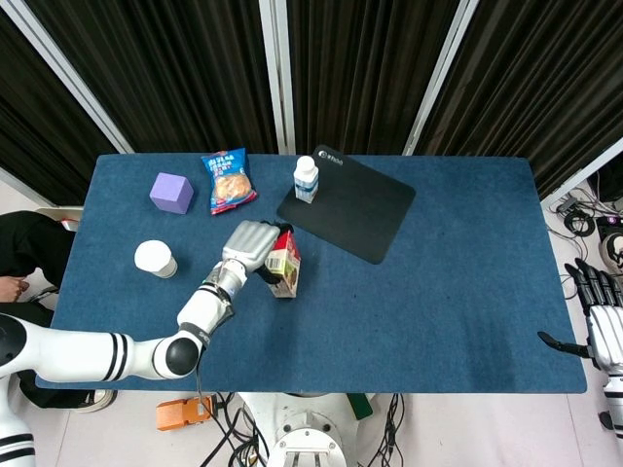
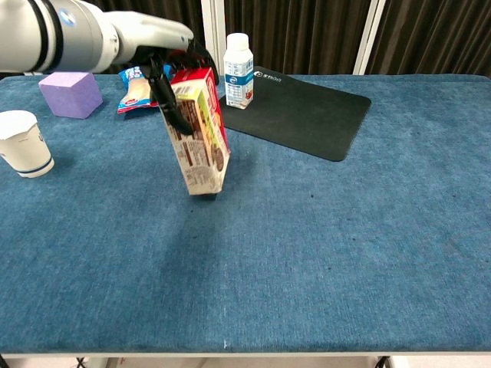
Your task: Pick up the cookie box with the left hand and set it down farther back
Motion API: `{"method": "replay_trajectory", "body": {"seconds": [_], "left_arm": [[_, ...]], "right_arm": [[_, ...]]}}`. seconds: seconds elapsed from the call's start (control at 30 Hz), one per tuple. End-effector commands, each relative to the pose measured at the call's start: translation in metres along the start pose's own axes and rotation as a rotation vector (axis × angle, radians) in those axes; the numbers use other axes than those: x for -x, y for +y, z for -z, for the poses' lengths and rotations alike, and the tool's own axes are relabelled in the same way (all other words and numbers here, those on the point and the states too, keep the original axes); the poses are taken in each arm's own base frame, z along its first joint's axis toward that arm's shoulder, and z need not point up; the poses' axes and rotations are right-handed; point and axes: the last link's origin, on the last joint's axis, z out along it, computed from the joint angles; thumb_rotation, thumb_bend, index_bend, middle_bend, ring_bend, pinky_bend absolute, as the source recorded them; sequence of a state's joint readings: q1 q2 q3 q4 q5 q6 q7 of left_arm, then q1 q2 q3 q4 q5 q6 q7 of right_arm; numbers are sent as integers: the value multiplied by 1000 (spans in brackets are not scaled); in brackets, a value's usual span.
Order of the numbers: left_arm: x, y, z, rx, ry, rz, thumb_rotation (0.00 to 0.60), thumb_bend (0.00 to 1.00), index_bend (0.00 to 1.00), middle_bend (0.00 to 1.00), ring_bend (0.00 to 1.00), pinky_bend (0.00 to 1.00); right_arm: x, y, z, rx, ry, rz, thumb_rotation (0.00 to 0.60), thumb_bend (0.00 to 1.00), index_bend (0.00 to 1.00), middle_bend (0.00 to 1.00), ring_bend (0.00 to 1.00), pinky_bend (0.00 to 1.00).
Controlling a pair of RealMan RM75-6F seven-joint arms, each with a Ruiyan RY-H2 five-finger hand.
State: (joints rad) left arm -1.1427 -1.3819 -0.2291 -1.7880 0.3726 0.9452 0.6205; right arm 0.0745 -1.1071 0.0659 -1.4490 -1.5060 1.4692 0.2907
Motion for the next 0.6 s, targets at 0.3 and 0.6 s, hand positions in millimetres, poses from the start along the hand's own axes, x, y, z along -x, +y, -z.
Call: {"method": "replay_trajectory", "body": {"seconds": [0.3, 0.6], "left_arm": [[15, -24, 0, 101, 81, 667, 600, 53, 383, 432, 379, 531], [83, -30, -19, 138, 172, 831, 600, 47, 377, 430, 336, 390]], "right_arm": [[0, -2, 0, -1, -2, 2, 600, 0, 0, 0, 0, 0], [-1, -5, -1, 0, -5, 9, 600, 0, 0, 0, 0, 0]]}}
